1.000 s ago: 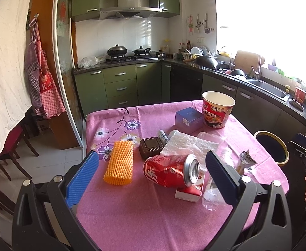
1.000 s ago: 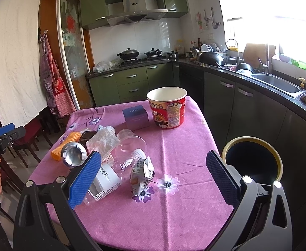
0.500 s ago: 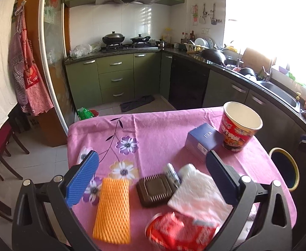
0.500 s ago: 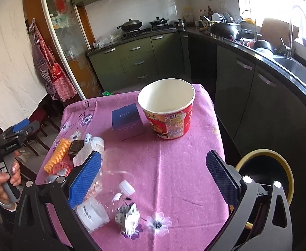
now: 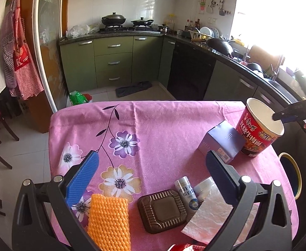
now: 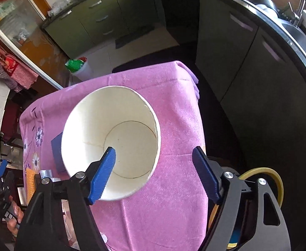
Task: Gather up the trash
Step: 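Grasp the red-and-white paper noodle cup rim with the right gripper, then carry the noodle cup over the yellow-rimmed bin and open the right gripper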
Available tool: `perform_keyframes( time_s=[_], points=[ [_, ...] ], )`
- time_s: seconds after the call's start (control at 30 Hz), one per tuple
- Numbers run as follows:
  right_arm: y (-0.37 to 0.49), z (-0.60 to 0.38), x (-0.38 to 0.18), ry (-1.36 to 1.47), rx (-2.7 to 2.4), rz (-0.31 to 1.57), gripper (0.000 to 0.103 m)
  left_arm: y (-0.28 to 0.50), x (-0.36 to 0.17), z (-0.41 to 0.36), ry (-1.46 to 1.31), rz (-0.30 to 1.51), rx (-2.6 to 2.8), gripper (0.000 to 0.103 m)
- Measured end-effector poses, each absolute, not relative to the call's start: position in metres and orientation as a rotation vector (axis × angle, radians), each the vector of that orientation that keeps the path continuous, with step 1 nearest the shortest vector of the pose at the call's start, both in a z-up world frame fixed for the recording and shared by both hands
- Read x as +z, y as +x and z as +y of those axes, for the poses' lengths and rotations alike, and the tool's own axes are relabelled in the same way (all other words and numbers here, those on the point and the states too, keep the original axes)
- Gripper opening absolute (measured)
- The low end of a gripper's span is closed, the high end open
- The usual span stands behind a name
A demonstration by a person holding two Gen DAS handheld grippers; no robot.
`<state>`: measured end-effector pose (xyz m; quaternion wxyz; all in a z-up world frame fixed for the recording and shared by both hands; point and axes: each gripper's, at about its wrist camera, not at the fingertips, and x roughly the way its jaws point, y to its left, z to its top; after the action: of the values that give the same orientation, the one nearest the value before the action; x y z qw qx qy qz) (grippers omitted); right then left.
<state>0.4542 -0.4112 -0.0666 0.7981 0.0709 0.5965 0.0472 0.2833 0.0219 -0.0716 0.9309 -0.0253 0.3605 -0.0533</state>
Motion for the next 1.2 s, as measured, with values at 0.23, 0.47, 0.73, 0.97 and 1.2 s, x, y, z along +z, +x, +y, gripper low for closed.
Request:
perform_keyframes(
  time_s=[0.23,0.47,0.73,0.97,1.2],
  points=[
    [0.479,-0.402,-0.106,0.131,0.072,1.393,0.028,0.281,-0.072,0.02,-0.047,0.736,-0.121,0.097],
    [0.48,-0.407,-0.11,0.119,0.067,1.406,0.004,0.278,-0.071,0.017,-0.041,0.731,-0.133,0.097],
    [0.438,-0.445,-0.06,0.191,0.071,1.327,0.004,0.276,-0.069,0.018,-0.047,0.72,-0.141,0.097],
    [0.343,-0.571,-0.036,0.337,-0.128,1.275,0.004,0.271,-0.066,0.013,-0.043,0.707,-0.164,0.097],
    [0.287,-0.668,-0.124,0.467,-0.335,1.365,0.005,0.268,-0.068,0.003,-0.023,0.71,-0.177,0.097]
  ],
)
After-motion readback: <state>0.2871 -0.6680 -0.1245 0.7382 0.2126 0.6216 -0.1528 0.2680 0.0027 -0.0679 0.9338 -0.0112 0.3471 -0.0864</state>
